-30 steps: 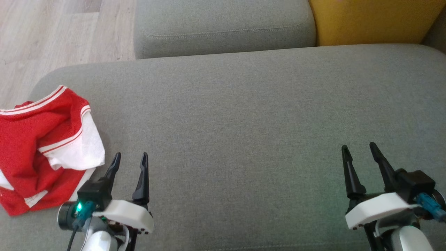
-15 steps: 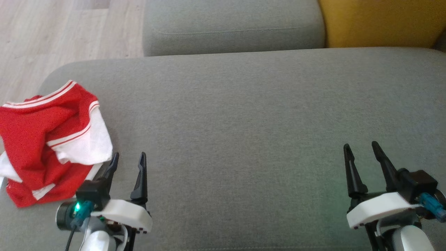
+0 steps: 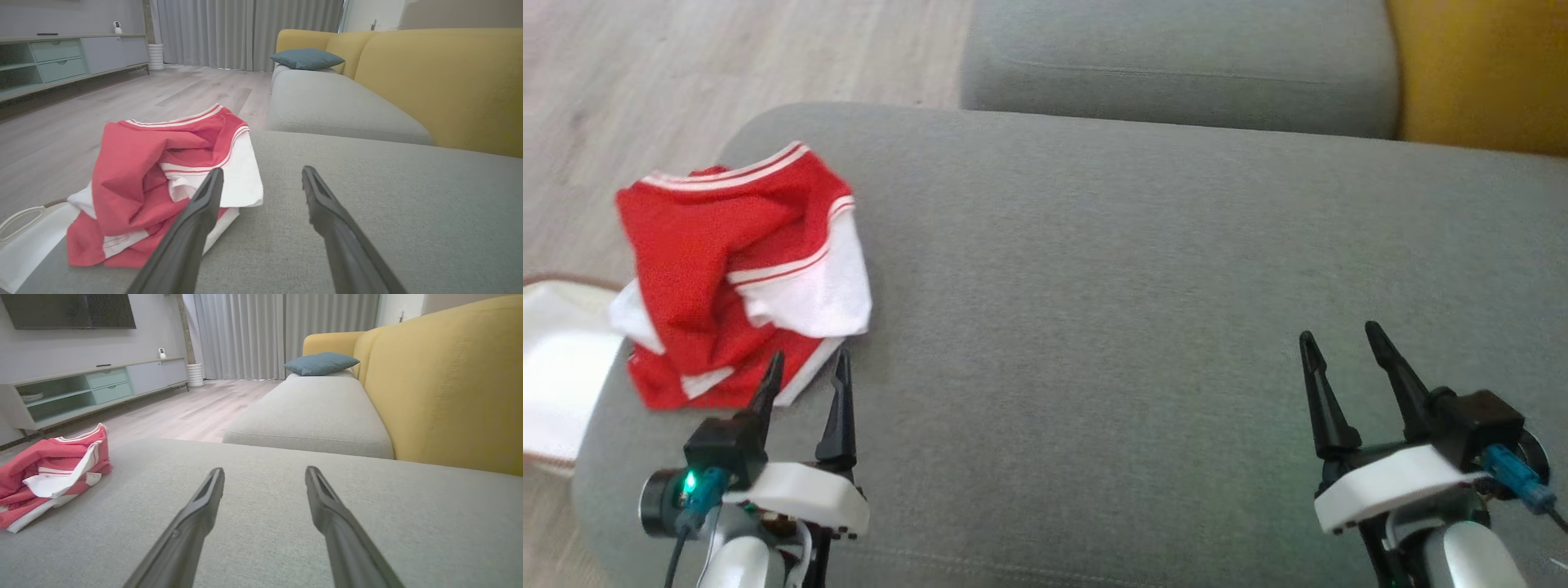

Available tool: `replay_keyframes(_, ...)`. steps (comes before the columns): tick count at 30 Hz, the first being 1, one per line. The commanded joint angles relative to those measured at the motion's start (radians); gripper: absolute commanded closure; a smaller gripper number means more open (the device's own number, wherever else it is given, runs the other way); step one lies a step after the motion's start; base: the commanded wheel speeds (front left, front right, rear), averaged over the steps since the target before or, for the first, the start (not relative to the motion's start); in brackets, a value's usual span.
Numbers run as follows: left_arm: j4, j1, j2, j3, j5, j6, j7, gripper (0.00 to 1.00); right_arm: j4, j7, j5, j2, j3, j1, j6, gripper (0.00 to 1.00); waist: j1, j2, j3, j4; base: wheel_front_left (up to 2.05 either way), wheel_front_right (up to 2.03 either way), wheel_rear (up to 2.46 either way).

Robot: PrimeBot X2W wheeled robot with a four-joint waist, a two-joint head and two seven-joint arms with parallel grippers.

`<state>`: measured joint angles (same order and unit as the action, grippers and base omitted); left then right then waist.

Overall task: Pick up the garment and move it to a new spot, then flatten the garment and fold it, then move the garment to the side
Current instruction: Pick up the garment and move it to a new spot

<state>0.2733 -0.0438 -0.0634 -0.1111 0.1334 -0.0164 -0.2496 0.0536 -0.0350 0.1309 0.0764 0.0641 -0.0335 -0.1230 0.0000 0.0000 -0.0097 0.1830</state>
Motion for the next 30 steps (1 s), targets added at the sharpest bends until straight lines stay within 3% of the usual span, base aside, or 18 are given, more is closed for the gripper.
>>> replay_keyframes(1,-0.039,-0.041,-0.017,0.04,-0.003,0.007,-0.012,0.0,-0.042,-0.001,-0.001,0.014,0.027,0.043,-0.008,0.0,0.0,0.0,0.004,0.031,0.0,0.0,0.0)
replay_keyframes(13,-0.059,-0.035,-0.015,0.06,0.0,0.009,-0.012,0.0,-0.06,0.01,0.002,0.012,0.038,0.047,-0.008,0.0,0.0,0.0,0.016,0.107,0.0,0.0,0.0)
replay_keyframes(30,-0.063,-0.078,-0.009,0.06,-0.012,0.006,-0.012,0.0,-0.083,0.027,0.009,0.027,0.041,0.071,-0.008,0.0,0.0,0.0,0.084,0.094,0.0,0.0,0.0)
